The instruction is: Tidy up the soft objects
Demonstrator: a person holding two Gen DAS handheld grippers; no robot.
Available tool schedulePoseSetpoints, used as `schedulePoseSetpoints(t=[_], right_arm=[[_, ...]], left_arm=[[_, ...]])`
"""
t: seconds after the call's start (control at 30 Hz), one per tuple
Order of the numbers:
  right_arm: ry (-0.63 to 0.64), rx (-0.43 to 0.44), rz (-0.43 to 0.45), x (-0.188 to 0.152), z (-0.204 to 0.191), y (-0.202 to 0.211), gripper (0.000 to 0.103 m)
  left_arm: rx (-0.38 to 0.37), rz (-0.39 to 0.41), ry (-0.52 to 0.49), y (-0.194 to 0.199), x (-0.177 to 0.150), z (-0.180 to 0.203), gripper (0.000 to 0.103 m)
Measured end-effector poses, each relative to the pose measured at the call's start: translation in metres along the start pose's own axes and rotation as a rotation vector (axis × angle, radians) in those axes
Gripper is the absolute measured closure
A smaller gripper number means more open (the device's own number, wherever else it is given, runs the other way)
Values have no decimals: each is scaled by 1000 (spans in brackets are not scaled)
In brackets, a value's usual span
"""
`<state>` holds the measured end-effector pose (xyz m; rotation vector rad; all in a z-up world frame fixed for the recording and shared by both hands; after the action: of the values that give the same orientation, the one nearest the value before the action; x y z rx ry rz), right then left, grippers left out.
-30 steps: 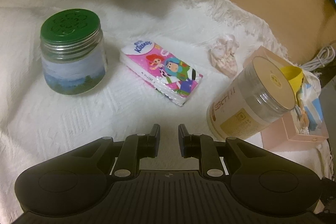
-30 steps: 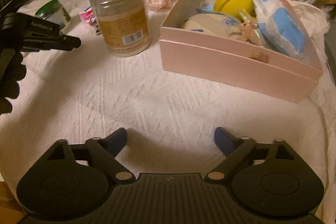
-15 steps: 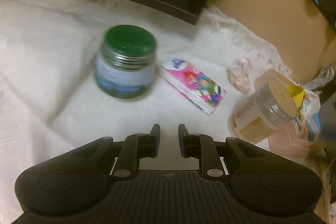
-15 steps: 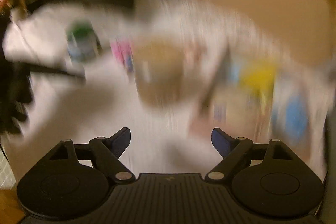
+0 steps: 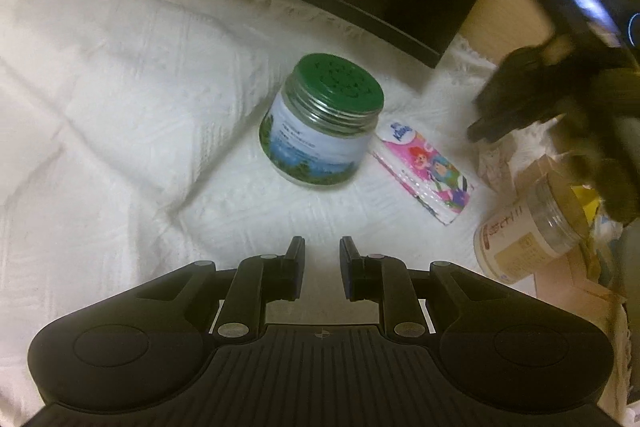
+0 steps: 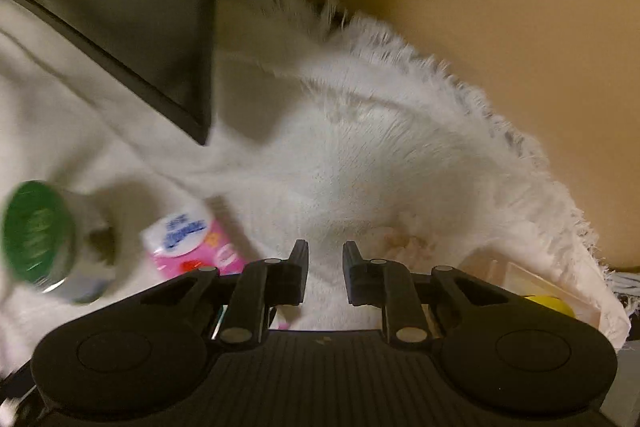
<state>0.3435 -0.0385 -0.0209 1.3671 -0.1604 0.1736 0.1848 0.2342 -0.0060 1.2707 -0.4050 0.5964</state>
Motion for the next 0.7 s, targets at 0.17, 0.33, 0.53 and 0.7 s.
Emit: schedulePoseSetpoints(t=[0.17, 0.33, 0.53, 0.7], right_arm=[[32, -18, -79, -7, -15, -25, 86], [68, 244, -143, -41, -43, -9, 87], [85, 297, 42, -59, -24, 69, 86], [69, 280, 232, -73, 15, 125, 59]], left_arm=[[9, 8, -3, 4, 1, -4, 82], [10, 29, -5, 5, 6, -6, 82], [-2, 147, -118, 11, 15, 21, 82], [13, 198, -318, -3, 19, 67, 82]])
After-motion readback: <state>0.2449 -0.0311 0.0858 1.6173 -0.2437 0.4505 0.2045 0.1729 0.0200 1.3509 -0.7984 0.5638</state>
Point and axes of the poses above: each gripper's, at about its wrist camera, not at the fingertips, and y roughly against the way its jaws point, z to its right, x to its top, the point moved 5 cm from there along -y, roughly the way its jaws point, and after that the axes turned 7 degrees about x, right-handed, at the moved point
